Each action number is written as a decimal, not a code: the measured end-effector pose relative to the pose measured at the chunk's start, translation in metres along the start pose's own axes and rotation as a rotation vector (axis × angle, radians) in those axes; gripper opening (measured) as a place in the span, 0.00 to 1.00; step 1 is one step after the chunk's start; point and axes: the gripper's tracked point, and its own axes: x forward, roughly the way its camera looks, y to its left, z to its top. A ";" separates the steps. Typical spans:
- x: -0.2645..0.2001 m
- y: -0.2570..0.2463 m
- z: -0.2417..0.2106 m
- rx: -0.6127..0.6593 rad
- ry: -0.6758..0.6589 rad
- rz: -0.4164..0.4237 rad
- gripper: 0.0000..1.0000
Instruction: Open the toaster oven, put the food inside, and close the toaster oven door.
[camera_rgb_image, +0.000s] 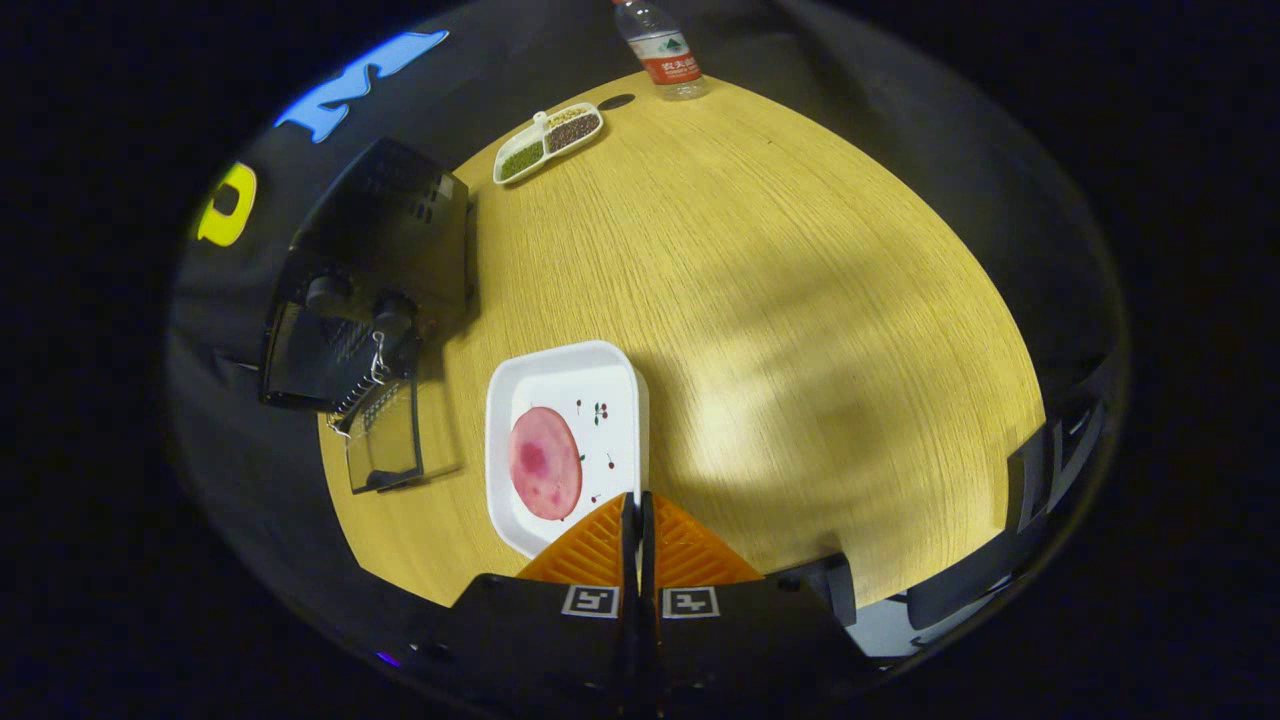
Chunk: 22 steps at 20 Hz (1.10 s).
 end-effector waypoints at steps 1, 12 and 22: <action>-0.002 0.002 -0.001 0.008 -0.018 0.006 0.02; -0.043 0.060 -0.042 0.264 -0.126 0.241 0.02; -0.061 0.140 -0.085 0.365 -0.155 0.396 0.02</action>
